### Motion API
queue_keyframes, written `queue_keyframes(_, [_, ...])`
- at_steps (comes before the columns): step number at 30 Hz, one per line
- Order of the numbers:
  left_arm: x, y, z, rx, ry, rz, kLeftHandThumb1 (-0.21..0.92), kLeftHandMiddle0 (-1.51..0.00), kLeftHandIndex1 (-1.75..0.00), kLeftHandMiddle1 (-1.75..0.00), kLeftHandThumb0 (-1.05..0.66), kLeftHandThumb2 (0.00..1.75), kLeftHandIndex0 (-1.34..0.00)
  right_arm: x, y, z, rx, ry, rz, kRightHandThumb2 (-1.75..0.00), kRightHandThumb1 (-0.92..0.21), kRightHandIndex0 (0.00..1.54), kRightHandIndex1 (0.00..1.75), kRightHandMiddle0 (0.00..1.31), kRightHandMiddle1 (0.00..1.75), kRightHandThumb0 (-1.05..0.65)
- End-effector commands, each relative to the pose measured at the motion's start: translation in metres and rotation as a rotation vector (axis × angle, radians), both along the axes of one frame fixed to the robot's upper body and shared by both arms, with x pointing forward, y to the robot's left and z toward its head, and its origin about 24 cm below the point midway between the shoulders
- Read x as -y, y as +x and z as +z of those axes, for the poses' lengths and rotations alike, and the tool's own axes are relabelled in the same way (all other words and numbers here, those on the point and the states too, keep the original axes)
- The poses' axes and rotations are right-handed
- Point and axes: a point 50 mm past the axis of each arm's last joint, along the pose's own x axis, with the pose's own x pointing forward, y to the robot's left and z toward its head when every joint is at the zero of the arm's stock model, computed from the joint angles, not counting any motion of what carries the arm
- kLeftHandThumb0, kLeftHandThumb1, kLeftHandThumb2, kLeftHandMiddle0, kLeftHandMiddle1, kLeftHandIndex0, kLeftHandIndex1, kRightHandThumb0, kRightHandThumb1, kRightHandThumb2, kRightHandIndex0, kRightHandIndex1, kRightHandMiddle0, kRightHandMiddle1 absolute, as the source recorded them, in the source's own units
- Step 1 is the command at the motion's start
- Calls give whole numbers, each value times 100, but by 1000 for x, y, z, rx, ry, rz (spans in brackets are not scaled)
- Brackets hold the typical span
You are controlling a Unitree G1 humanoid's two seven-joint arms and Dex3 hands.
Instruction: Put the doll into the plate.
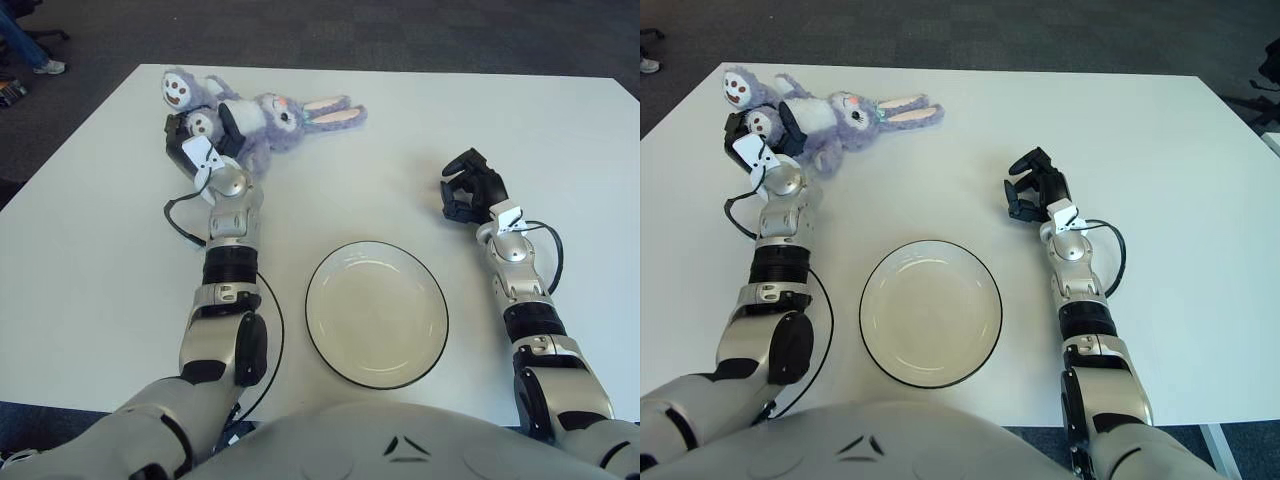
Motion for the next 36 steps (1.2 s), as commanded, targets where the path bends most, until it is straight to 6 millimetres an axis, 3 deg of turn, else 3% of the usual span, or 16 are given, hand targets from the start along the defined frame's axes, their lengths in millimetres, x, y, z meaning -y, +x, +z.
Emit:
queue_keyframes(1, [2,-5,5,28,-34,-50,42,-114,-123,-175,-46,83,-86,2,-10,-23,-103,-11,-8,-105,-55,34,175,32,174,-1])
queue_keyframes(27, [17,-29,11,-5,-105,-243,44,-104,-122,-175,-46,81,-86,1,-9,-24,-114,-21,-17,-102,-57,33,175,31,174,-1])
queue_keyframes(36, [20,-35,10,-27,-133,-328,45,-102,-122,-175,-45,79,-85,1,-9,-24,-116,-27,-19,-107,-53,35,175,33,174,-1])
